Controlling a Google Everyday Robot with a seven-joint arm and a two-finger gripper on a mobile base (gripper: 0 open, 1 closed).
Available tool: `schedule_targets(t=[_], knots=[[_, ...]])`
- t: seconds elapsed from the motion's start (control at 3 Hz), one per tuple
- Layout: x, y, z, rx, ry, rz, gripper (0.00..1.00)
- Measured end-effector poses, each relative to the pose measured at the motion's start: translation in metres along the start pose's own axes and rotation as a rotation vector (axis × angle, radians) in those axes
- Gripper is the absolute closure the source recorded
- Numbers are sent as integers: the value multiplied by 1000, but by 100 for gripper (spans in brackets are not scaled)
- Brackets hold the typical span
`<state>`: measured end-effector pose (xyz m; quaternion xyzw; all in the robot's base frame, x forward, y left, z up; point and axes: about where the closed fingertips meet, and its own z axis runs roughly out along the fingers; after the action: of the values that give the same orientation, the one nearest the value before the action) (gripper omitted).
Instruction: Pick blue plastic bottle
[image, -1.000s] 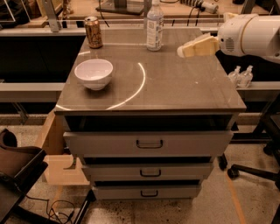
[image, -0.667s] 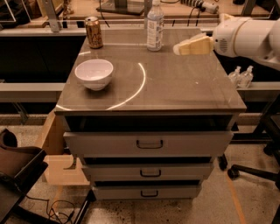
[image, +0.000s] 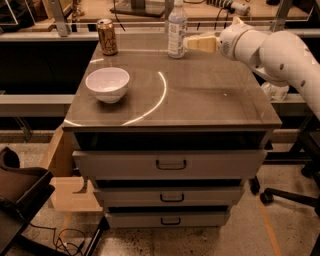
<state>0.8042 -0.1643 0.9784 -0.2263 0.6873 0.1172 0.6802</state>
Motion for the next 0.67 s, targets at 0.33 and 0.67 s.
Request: schedule_targets(t=[0.33,0.67], knots=[[2,-9,31,9,-12,14,0],[3,-17,60,-8,12,4,0]])
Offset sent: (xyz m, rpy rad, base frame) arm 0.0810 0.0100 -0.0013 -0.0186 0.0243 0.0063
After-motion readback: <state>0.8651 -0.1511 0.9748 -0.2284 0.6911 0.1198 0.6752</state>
